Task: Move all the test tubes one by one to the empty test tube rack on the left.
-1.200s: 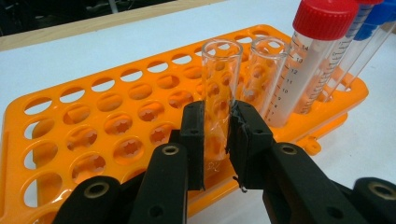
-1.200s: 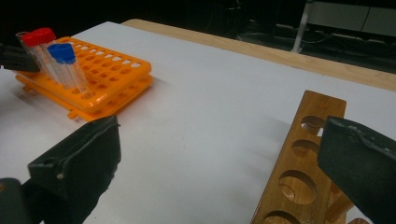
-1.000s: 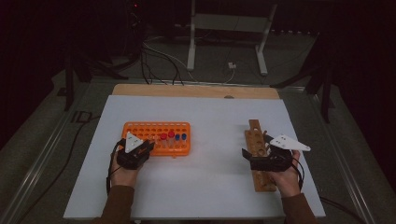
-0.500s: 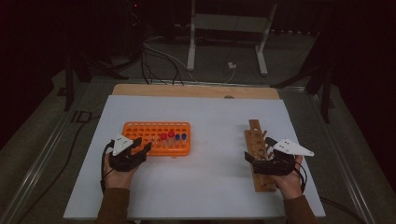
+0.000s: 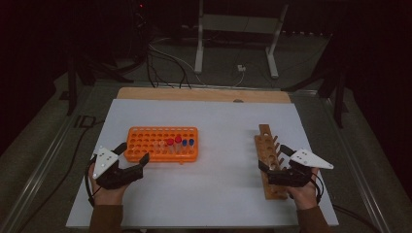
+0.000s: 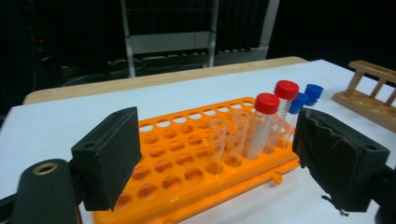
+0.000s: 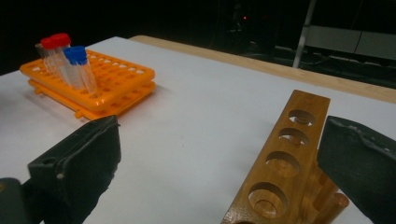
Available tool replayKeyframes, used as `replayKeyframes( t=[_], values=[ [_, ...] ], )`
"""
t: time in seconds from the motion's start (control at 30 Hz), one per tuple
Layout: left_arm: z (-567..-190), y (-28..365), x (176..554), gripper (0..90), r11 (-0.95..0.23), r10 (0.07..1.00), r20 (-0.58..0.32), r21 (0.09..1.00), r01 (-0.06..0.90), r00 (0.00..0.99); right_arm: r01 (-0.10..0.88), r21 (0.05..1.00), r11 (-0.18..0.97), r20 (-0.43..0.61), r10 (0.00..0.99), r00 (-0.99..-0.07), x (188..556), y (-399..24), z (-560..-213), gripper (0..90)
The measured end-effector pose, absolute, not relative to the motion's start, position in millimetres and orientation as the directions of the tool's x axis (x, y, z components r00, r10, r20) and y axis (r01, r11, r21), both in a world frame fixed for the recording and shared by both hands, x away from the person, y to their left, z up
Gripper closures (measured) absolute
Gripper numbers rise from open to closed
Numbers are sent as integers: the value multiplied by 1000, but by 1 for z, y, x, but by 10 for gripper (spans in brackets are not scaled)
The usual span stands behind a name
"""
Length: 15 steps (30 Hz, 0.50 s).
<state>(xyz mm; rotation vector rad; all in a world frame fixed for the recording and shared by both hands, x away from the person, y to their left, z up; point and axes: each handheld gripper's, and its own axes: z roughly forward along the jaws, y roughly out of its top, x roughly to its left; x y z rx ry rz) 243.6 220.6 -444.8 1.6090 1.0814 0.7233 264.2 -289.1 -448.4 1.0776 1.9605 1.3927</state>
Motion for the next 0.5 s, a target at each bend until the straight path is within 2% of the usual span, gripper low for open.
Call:
replayKeyframes(
  t=[0.07,0.17,0.5],
  values=[
    [-445,225,240,65,-64,910,-68,951,302,410,307,939,155,47,827,-561,263,-291,-449,2],
    [-447,228,235,4,-70,913,-62,950,304,403,303,941,149,48,830,-556,263,-294,-450,2],
    [-449,229,235,2,-61,915,-69,950,306,398,310,939,147,51,834,-549,265,-296,-453,2]
  ],
)
